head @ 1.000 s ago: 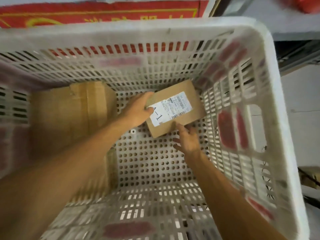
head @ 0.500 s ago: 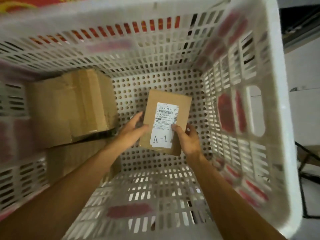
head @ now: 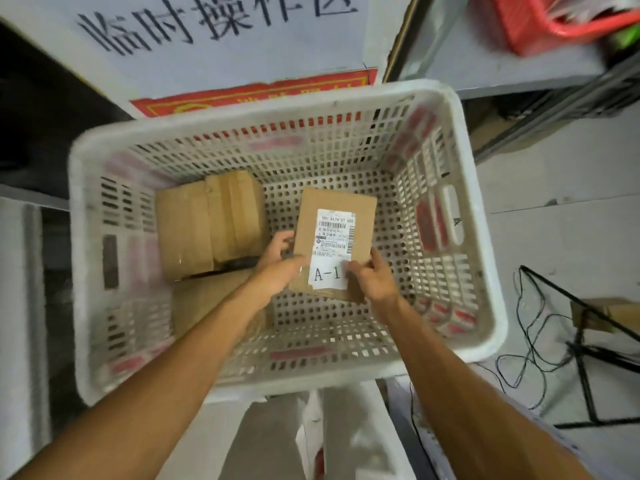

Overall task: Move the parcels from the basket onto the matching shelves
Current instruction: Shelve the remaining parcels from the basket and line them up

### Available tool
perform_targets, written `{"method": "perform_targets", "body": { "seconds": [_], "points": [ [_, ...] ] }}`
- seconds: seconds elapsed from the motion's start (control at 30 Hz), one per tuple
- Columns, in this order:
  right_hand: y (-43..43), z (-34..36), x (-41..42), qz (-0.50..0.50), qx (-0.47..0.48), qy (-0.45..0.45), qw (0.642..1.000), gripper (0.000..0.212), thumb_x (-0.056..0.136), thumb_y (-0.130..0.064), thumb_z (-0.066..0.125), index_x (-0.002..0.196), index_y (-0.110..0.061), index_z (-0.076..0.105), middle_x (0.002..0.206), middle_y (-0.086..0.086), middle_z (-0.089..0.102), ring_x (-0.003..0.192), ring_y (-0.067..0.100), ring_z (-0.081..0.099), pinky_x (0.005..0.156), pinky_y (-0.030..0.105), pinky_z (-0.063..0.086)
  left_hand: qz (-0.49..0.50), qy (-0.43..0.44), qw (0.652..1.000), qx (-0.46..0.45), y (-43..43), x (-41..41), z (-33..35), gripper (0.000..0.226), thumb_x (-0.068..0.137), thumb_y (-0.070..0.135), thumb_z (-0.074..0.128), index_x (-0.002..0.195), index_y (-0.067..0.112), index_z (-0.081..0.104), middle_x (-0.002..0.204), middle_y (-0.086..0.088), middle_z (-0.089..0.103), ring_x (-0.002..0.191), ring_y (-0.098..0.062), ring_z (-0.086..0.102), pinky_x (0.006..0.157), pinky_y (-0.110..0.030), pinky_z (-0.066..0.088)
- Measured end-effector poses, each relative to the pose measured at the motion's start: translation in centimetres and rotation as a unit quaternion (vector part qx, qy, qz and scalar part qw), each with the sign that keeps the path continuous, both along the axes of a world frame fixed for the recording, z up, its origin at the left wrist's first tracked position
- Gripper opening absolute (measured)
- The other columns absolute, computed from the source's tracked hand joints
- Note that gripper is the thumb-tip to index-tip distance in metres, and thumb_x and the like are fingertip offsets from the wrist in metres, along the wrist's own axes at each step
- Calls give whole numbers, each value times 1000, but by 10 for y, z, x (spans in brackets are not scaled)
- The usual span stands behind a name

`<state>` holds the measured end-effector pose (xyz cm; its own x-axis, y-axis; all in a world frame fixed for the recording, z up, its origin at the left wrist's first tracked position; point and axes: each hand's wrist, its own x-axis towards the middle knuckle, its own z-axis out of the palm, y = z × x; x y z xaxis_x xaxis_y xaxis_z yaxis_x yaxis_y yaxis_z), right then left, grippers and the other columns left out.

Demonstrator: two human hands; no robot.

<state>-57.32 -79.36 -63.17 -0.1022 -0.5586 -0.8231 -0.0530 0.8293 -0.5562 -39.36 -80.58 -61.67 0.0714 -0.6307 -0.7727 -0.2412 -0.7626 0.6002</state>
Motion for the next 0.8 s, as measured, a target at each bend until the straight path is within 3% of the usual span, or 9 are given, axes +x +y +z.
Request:
{"method": "perform_targets", "body": {
  "seconds": [0.07,0.17,0.27,0.4,0.5,0.63,0.7,0.8],
  "points": [
    [2,26,5,-6,-19,-8,1000,54,87,-5,67,136,-8,44,122,10,63,98,22,63,81,33,56,2,11,1000,-16,2,11,24,41,85,18,66,116,34,44,103,15,54,89,-1,54,60,-20,41],
    [11,71,17,16,-45,-5,999,51,87,-5,65,135,-8,47,112,10,65,87,19,63,75,31,56,11,38,999,-20,12,30,62,39,86,17,64,118,28,45,102,9,57,88,-7,57,63,-28,43],
    [27,118,32,45,-86,11,995,42,87,-4,64,128,-5,54,102,8,66,79,16,62,59,22,50,-4,47,998,-29,29,51,105,42,86,17,66,121,25,45,101,8,59,90,-11,58,69,-31,48],
    [54,182,67,97,-175,39,979,36,88,-7,60,124,-12,57,94,1,68,84,17,66,77,31,56,3,47,994,-95,59,85,160,55,86,14,67,133,21,39,114,2,57,89,-10,55,62,-27,41],
    [70,226,102,111,-237,27,965,39,88,-7,61,127,-12,54,96,4,69,91,21,68,87,36,56,22,18,985,-168,78,117,197,71,84,15,68,143,28,31,119,8,53,83,-3,56,56,-22,41],
    [78,282,146,153,-313,6,937,37,90,-8,59,126,-13,53,99,9,70,92,24,69,88,39,56,43,11,969,-244,94,164,248,53,86,15,65,132,32,45,105,8,67,65,4,66,47,-16,48],
    [77,308,167,173,-350,-6,921,36,92,-8,58,126,-14,52,100,12,68,94,29,68,83,39,58,47,-3,958,-283,105,186,276,51,88,16,63,134,30,45,106,4,68,75,-2,68,56,-20,51],
    [74,340,201,209,-402,-23,891,36,92,-13,59,128,-14,53,106,14,65,93,29,68,83,42,58,63,-62,933,-348,129,219,317,67,90,18,62,147,33,29,126,5,56,107,-11,57,76,-22,48]
  ]
}}
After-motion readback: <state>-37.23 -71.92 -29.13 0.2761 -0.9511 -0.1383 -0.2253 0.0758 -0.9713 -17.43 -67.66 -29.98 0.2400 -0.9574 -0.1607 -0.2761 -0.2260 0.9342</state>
